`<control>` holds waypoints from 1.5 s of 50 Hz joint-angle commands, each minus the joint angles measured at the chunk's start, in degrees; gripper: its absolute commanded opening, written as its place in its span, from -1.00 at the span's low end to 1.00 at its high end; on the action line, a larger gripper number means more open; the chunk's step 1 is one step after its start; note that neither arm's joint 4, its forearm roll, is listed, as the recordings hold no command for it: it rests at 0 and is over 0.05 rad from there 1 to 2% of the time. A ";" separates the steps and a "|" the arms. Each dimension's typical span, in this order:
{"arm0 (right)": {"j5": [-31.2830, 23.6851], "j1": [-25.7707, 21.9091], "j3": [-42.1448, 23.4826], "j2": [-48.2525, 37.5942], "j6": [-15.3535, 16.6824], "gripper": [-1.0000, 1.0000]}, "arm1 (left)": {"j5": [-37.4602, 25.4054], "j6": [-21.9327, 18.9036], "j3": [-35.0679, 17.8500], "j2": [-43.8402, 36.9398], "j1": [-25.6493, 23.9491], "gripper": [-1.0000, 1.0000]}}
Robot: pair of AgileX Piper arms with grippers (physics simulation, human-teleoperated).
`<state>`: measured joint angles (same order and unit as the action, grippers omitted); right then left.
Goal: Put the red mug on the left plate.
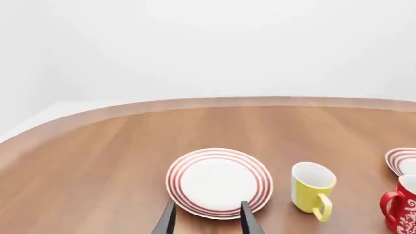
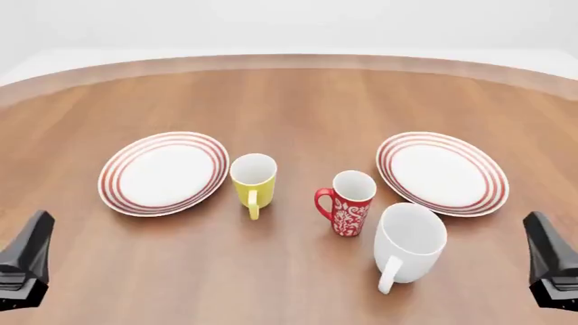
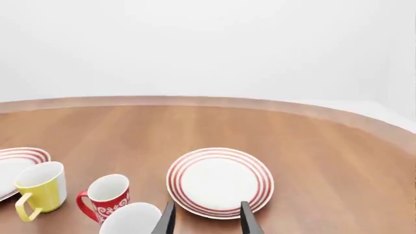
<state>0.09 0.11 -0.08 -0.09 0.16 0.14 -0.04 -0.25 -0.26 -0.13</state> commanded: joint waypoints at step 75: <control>-0.09 0.27 -0.14 0.00 0.13 1.00 | -20.40 -11.04 -46.88 -19.86 -5.55 1.00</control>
<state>-0.03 0.45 -0.28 -0.07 0.33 -23.15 -8.66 -46.13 -15.64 -2.75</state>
